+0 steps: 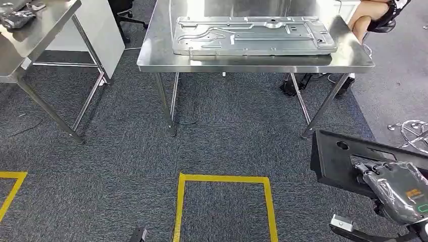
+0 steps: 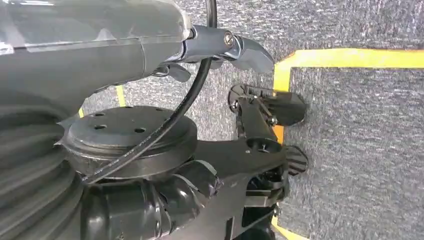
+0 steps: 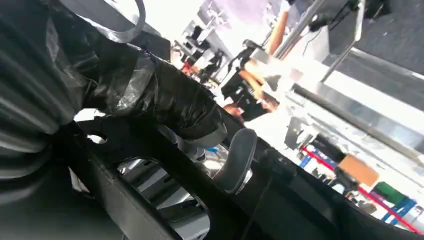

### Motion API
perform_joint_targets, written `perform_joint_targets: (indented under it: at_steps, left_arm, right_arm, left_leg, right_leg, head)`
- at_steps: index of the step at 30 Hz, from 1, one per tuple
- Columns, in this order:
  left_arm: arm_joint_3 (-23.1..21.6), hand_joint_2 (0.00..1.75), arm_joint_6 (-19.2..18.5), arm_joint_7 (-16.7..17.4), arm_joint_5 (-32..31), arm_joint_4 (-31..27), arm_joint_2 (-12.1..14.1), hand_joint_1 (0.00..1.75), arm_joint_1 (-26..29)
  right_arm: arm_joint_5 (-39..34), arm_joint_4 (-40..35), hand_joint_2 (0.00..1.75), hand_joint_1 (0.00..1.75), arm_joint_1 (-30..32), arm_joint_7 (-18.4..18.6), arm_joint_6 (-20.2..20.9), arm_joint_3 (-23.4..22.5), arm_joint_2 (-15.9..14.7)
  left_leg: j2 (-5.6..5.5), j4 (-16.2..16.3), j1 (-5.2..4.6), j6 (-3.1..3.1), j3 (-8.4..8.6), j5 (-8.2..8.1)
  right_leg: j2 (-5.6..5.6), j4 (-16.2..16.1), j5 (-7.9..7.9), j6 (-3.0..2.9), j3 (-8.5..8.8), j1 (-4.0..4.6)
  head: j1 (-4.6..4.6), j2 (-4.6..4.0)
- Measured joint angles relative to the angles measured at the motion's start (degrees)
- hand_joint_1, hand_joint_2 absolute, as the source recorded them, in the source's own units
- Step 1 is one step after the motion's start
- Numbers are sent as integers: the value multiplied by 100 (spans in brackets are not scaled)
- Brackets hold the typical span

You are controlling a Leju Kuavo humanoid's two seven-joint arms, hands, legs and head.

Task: Take the parts from the cabinet and place them on the table.

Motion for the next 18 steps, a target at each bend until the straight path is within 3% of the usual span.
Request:
perform_joint_targets:
  at_steps: [4, 9, 12, 18]
  left_arm:
    - [-7, 175, -9, 9, 0, 0, 0, 0, -2]
    - [-37, 175, -2, 42, 2, 0, -2, 0, -3]
    - [-63, 175, 0, 63, 9, 0, -9, 0, -20]
    - [-138, 175, 35, 243, 103, 0, -13, 0, -53]
  right_arm:
    - [-585, 9, 175, 175, -255, -129, 266, -76, -96]
    - [-657, 70, 175, 175, -740, -378, 409, 5, -94]
    - [-504, 199, 175, 175, -1512, -531, 564, 506, 121]
    - [-892, 542, 175, 175, -3535, -483, 914, 2340, 807]
  left_leg:
    - [1, 1, -5, 6, -2, -4]
    - [3, 0, -3, 6, -15, -4]
    - [12, -2, 3, 5, -30, -6]
    - [20, -2, 10, 3, -27, 8]
  right_leg:
    - [1, -2, 0, 1, -6, -4]
    - [1, -1, -3, 4, -9, -2]
    - [22, 1, -3, 4, -11, 5]
    - [23, 15, 6, 3, -25, 10]
  head:
    - [2, 0]
    - [0, 2]
    - [-2, 0]
    - [-2, 0]
